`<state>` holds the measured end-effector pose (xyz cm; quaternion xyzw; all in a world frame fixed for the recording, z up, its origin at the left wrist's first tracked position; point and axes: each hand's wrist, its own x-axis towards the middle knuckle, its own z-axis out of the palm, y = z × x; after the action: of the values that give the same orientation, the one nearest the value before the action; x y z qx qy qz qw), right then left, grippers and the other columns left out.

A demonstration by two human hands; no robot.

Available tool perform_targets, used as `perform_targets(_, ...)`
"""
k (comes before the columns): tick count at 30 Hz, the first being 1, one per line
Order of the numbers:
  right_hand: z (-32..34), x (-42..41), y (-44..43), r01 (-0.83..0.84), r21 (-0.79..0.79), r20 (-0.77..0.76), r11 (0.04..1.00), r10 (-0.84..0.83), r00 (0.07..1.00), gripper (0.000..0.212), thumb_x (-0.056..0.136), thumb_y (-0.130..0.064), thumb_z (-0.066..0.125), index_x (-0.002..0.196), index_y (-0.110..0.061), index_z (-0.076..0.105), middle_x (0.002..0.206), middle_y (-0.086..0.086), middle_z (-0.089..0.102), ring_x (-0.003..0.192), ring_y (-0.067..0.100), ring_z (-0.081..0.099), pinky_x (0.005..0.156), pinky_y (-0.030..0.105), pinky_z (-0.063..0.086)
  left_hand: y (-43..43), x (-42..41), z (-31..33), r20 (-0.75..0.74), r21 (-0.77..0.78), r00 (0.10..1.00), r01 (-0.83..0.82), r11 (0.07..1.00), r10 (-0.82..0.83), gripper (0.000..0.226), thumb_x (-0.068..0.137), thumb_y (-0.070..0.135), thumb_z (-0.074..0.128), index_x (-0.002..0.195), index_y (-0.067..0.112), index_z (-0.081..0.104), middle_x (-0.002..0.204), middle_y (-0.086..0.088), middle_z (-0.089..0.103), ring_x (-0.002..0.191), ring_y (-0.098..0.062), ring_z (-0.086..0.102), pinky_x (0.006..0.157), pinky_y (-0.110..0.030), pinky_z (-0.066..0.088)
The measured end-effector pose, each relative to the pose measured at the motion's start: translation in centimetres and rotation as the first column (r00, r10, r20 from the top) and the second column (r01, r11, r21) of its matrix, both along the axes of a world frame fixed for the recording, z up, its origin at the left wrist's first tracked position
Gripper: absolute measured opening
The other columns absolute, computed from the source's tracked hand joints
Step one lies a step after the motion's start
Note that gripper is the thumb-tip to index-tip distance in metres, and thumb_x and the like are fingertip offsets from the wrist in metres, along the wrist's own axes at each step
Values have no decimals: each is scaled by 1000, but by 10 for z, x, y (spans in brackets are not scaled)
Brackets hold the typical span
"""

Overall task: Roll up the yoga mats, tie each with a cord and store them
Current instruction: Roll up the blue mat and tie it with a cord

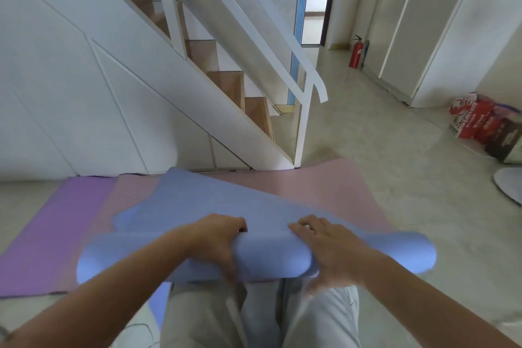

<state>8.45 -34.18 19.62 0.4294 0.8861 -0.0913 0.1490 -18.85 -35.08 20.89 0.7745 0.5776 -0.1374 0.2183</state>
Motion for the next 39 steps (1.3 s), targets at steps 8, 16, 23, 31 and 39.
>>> perform_targets(8,-10,-5,5,49,83,-149,995,-36,988,87,69,-47,74,143,-29,34,137,-6,46,119,21,52,95,34,43,15,-2,6,51,-135,997,-43,990,50,105,52,59,85,141,36,35,138,6,50,120,-20,52,104,-40,44)
perform_targets(16,12,-12,6,61,-171,-120,983,-82,989,79,59,-47,78,128,-40,41,120,-10,58,104,20,56,88,35,47,-31,10,-4,-185,252,972,192,949,-147,86,61,63,76,129,26,38,124,3,46,109,-23,55,84,-36,46)
perform_targets(23,-6,-24,-8,-56,151,-51,987,64,997,107,68,-51,76,151,-22,16,143,2,29,128,27,38,100,41,38,12,-7,13,89,-131,994,-57,990,69,76,52,49,90,119,33,58,113,11,61,102,-16,58,90,-32,49)
perform_targets(31,19,-9,18,170,-258,-140,951,-211,967,82,50,-45,84,121,-40,44,116,-13,56,101,14,56,87,32,49,-37,5,11,-242,279,958,222,934,-156,109,61,66,77,147,29,22,137,0,37,120,-26,46,99,-42,39)
perform_targets(39,12,-19,3,50,-85,-33,995,-53,998,115,51,-66,77,148,-39,19,141,-7,34,126,22,40,104,40,38,-31,-7,1,-127,225,991,-4,974,33,92,55,59,80,130,27,38,124,3,51,109,-23,56,88,-35,45)
